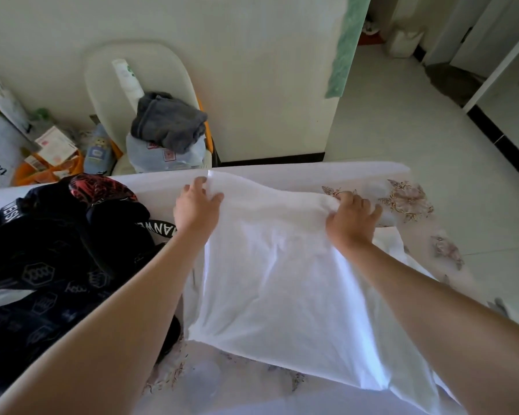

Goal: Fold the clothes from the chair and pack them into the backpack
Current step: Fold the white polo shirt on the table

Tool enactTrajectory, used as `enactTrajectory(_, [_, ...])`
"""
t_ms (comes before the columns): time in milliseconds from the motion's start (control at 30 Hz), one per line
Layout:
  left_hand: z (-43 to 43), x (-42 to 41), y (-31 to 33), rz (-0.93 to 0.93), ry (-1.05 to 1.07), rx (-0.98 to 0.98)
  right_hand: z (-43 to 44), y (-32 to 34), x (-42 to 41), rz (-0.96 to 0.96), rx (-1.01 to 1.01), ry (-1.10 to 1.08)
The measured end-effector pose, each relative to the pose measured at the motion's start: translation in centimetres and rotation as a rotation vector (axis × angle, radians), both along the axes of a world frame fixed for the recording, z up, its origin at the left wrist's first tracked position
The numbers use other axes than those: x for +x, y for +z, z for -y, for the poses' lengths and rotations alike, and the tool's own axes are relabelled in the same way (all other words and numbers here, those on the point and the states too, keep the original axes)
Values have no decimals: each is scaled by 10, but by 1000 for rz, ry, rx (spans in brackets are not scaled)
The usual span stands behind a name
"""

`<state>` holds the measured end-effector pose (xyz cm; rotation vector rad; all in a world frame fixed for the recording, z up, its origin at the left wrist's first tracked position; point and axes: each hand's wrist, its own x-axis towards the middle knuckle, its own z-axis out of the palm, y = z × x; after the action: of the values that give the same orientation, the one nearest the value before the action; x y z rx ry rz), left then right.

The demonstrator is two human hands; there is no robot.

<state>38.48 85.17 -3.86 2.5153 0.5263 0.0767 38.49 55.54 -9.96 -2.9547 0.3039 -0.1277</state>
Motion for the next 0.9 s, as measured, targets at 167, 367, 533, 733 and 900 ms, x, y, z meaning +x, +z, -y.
enactTrajectory(167, [7, -55, -36, -69, -151, 16, -19, -11, -43, 94, 1, 373])
enactTrajectory(367, [-14, -150, -65, -289, 21, -132, -51, -29, -133, -14, 46, 677])
enactTrajectory(533, [-23, -190, -56, -304, -64, -135, -69, -35, -186, -107, 86, 697])
enactTrajectory(733, [-29, -213, -33, 26, 72, -106, -61, -51, -214, -307, 10, 781])
enactTrajectory(900, [-34, -230, -48, 28, -308, 441, -46, -40, -234, -341, 38, 836])
